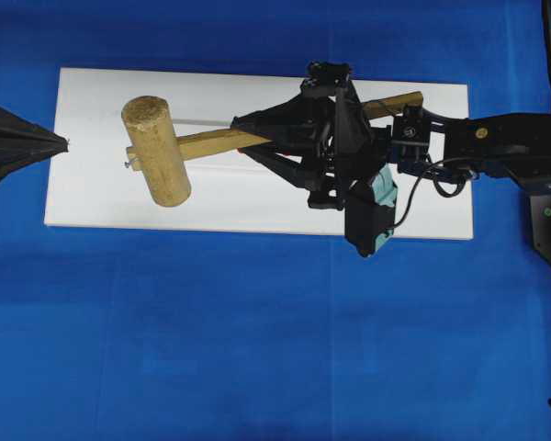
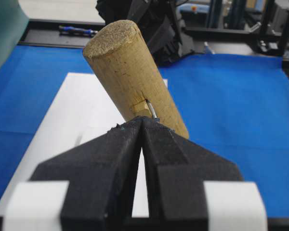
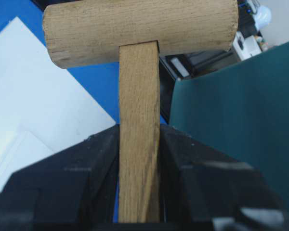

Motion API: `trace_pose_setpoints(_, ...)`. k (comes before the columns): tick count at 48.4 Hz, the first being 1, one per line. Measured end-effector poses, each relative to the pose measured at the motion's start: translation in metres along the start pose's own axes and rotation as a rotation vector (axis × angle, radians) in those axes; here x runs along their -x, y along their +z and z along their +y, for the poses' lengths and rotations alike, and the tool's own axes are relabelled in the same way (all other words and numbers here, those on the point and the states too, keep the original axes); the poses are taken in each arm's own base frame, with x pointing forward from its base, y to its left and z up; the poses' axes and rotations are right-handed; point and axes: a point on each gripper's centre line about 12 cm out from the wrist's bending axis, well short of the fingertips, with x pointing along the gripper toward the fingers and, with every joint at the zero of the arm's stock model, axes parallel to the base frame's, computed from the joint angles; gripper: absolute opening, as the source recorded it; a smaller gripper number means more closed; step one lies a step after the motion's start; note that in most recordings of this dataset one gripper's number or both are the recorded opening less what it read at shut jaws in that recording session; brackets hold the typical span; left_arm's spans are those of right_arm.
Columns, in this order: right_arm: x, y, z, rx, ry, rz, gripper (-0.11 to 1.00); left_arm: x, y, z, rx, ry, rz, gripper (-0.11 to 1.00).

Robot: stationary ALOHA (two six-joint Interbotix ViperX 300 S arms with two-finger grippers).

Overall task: Hit the mark with a hammer.
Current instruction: 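Bring the left gripper toward the mallet head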

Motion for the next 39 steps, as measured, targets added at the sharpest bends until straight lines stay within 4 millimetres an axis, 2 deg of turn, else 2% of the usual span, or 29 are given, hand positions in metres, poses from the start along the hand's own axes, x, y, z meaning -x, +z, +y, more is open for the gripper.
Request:
trace_pose_setpoints(12, 0.0000, 0.0006, 0.0001, 0.002, -0.001, -0.003, 0.10, 0.0000, 0.0020, 0.0000, 0.080, -0.001, -0.017, 0.04)
trace_pose_setpoints(16, 0.0000, 0.0011, -0.0005, 0.003, -0.007, -0.006, 0.10, 0.0000, 0.0020, 0.0000, 0.110, -0.001, -0.017, 0.20)
trace_pose_setpoints(25, 0.0001, 0.0015, -0.0011, 0.005, -0.012, -0.010, 0.10, -0.0007, 0.0013, 0.0000, 0.138, -0.001, -0.014, 0.76)
trace_pose_setpoints(28, 0.0001, 0.0016, -0.0012, 0.003, -0.013, -0.011, 0.10, -0.0009, 0.0011, 0.0000, 0.140, -0.001, -0.012, 0.88)
trace_pose_setpoints(31, 0.0001, 0.0015, -0.0010, 0.006, -0.011, -0.010, 0.10, -0.0009, 0.0014, 0.0000, 0.144, -0.001, -0.015, 0.94)
trace_pose_setpoints(39, 0.0001, 0.0024, -0.0004, 0.005, -0.011, -0.013, 0.10, -0.0017, 0.0033, 0.0014, 0.166, 0.004, -0.035, 0.93)
